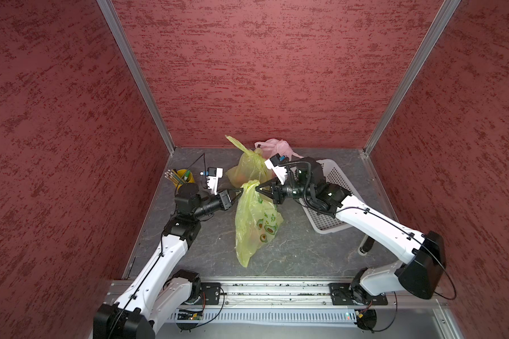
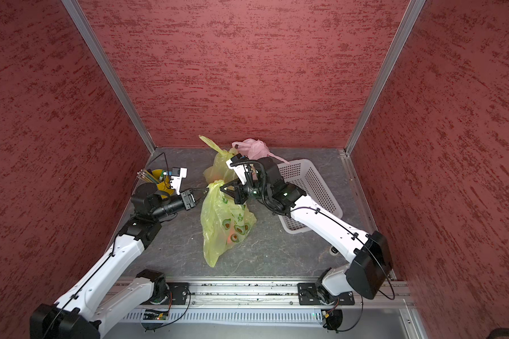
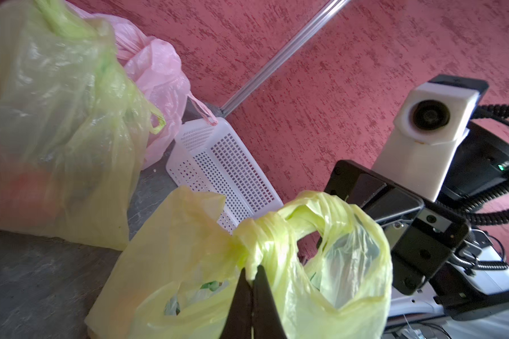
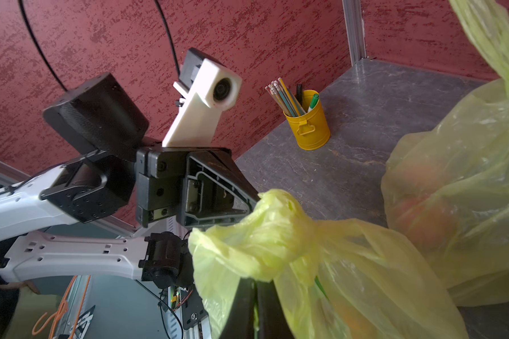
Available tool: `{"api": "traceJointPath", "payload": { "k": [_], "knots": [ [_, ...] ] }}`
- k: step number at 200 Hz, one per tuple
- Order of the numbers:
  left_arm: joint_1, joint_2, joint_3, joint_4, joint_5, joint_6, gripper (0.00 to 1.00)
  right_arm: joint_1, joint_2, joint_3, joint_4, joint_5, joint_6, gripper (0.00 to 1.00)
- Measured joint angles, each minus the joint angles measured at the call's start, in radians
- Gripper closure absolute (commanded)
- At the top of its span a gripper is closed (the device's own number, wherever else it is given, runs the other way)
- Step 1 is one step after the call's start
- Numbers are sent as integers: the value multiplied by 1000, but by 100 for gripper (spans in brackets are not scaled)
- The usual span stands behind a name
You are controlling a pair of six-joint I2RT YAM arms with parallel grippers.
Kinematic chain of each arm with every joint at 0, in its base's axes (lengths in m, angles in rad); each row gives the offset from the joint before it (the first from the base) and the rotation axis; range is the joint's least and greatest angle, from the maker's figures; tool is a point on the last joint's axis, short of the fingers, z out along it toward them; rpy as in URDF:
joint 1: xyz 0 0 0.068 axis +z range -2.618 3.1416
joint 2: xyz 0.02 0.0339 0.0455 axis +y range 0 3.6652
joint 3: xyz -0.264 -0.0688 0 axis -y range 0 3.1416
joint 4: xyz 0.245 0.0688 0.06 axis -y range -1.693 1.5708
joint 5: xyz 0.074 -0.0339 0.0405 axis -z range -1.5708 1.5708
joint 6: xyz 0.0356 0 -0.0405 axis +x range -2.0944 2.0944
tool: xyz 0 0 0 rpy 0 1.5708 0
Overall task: Place the peach into a plastic bag & tie a knot
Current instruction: Tie the plastic bag at the center of the board, then place the plastic bag at the center of the board.
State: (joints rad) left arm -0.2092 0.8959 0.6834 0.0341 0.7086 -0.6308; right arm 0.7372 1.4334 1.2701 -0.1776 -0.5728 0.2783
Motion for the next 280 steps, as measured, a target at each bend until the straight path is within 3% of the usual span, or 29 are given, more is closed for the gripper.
{"api": "traceJointPath", "payload": {
  "k": [40, 67, 101, 145, 149, 156, 160, 165, 172, 174, 177, 212, 240, 246, 266, 280],
  "knots": [
    [-4, -8, 214, -229, -388, 253, 100, 0, -89, -55, -4, 34, 21, 100],
    [19, 79, 301, -266, -534, 374, 100, 5, -171, -132, -1, 64, 29, 100],
    [121, 199, 328, -306, -536, 425, 100, 5, -260, -235, -15, 144, 32, 100],
    [176, 211, 334, -352, -468, 445, 100, 6, -302, -303, -45, 231, 31, 100],
    [182, 208, 334, -355, -455, 445, 100, 6, -302, -305, -46, 234, 31, 90],
    [194, 202, 334, -358, -431, 444, 100, 6, -302, -307, -50, 237, 33, 60],
    [200, 198, 334, -357, -429, 443, 92, 6, -302, -308, -58, 237, 31, 44],
    [213, 193, 334, -354, -427, 436, 73, 5, -302, -308, -69, 238, 33, 26],
    [234, 183, 334, -354, -422, 427, 36, 5, -302, -308, -85, 245, 33, 10],
    [240, 179, 334, -356, -421, 422, 10, 5, -302, -308, -89, 248, 33, 7],
    [246, 175, 334, -358, -422, 417, 1, 5, -301, -308, -93, 253, 34, 3],
    [254, 49, 299, -447, -426, 335, 0, 5, -301, -296, -124, 395, 43, 1],
    [254, -136, 183, -475, -505, 307, 0, 1, -332, -291, -106, 665, 62, 4],
    [254, -177, 156, -472, -520, 306, 0, 0, -341, -294, -89, 722, 61, 1],
    [252, -288, 51, -367, -550, 341, 0, -3, -397, -379, 79, 941, -3, 1],
    [249, -352, -49, -246, -551, 412, 0, -12, -439, -508, 288, 1065, -133, 1]
  ]
}}
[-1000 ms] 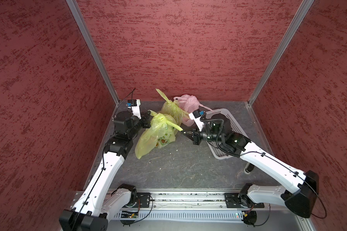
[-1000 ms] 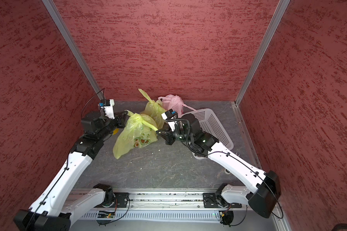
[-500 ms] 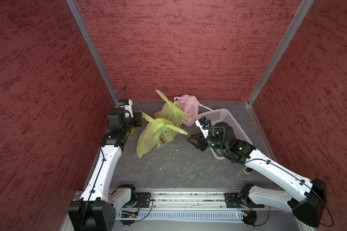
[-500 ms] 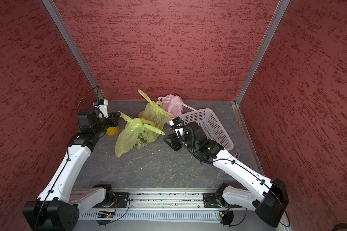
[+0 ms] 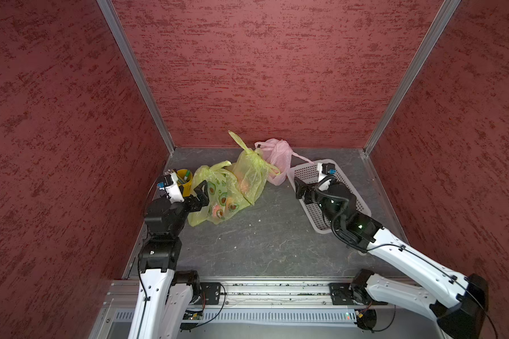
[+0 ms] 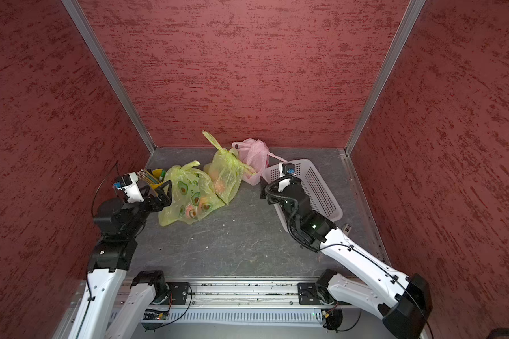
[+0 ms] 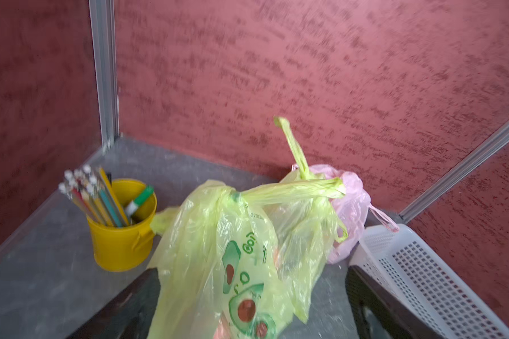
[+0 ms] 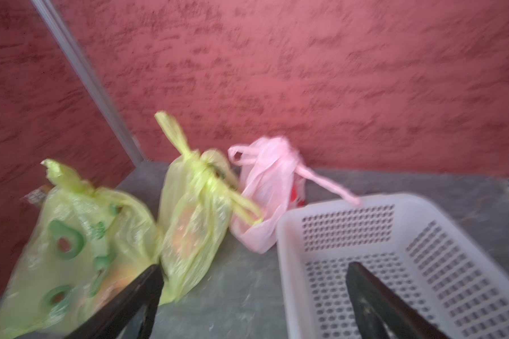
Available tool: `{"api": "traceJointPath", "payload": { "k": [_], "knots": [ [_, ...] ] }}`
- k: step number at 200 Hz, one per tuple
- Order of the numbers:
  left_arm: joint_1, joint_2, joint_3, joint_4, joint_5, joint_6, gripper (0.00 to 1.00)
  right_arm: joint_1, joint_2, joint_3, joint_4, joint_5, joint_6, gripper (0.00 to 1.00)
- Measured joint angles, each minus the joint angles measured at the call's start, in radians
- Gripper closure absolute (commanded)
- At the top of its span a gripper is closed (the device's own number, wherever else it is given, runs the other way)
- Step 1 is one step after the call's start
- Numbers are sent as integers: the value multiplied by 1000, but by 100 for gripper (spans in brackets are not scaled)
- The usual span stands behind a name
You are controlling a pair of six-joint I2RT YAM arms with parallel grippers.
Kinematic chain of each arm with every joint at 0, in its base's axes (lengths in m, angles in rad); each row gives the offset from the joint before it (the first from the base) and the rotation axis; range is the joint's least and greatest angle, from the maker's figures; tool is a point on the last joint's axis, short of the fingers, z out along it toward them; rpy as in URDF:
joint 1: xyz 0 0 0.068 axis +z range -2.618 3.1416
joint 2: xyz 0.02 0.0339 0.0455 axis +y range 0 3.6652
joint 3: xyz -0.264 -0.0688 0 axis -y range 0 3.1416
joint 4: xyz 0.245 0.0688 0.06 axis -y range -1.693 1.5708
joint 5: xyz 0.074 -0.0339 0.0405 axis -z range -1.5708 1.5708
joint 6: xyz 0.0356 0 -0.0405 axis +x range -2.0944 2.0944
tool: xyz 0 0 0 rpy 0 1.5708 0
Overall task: Place the peach into a plastic bag & tie a knot
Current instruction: Place the plastic bag at the center of the board.
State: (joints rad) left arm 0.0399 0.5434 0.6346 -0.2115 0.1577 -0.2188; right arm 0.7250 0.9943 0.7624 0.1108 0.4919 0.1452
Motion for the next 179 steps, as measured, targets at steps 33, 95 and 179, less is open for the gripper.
{"api": "traceJointPath", "payload": {
  "k": [33, 95, 179],
  "knots": [
    [16, 48, -248, 292, -95, 79, 0, -180, 37, -250, 343, 129, -180, 1],
    [38, 569, -494, 834, -159, 102, 0, -493, 238, -588, 779, 59, -177, 1],
    [4, 993, -344, 1222, -171, 175, 0, -726, 536, -554, 1164, -235, -144, 1]
  ]
}}
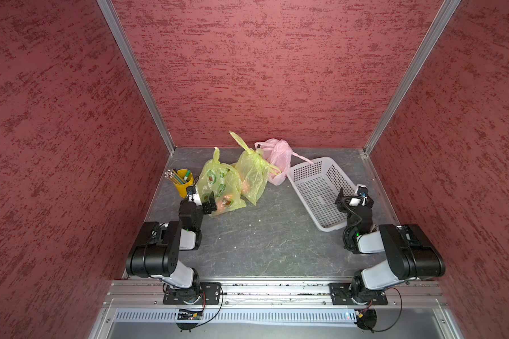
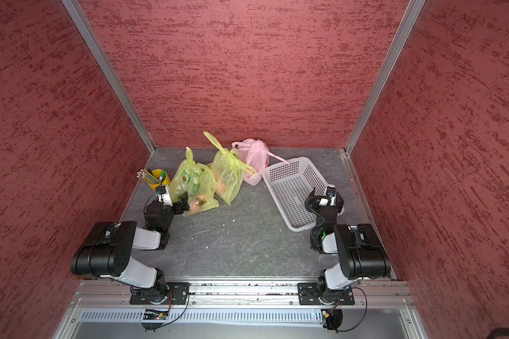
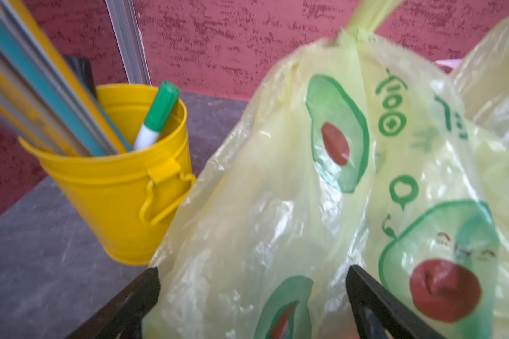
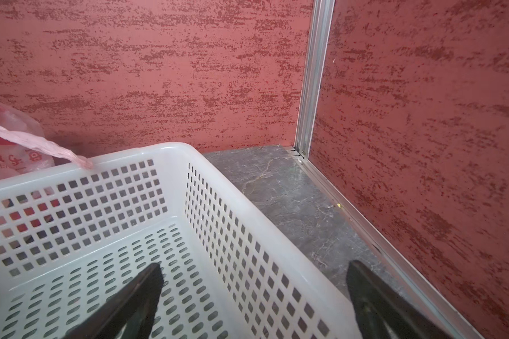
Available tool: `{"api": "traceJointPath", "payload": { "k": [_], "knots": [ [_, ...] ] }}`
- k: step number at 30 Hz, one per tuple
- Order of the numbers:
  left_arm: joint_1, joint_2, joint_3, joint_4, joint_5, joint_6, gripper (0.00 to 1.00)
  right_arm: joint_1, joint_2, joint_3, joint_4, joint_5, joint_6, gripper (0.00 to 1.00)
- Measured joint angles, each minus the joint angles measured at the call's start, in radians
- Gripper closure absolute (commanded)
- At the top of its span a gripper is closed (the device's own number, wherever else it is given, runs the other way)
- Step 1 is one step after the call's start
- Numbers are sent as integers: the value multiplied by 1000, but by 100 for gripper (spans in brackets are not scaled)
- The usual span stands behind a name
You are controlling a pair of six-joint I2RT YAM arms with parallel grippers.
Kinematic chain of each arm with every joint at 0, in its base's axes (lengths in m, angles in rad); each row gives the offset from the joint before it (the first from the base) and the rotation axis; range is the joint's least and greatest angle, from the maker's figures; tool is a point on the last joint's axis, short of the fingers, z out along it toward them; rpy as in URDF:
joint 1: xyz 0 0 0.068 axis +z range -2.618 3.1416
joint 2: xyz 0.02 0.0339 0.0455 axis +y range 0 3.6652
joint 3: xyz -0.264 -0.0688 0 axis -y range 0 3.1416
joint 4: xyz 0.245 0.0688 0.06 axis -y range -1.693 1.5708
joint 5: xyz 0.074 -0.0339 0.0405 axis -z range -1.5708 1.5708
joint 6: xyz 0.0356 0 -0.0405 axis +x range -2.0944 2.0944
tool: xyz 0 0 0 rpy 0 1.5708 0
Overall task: Place the peach into a plastic bag & tie a knot
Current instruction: Place the plastic bag at the center of the board, then reset both arms
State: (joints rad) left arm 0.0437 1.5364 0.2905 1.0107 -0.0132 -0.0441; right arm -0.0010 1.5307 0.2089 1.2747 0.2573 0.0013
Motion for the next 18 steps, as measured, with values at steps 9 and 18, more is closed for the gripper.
{"api": "traceJointPath", "payload": {
  "k": [9, 18],
  "knots": [
    [-12, -2, 80, -71, -31, 8, 0, -7, 5, -1, 20, -41, 18, 1],
    [-12, -1, 80, -90, -38, 8, 0, -21, 7, 2, 15, -98, 18, 1]
  ]
}}
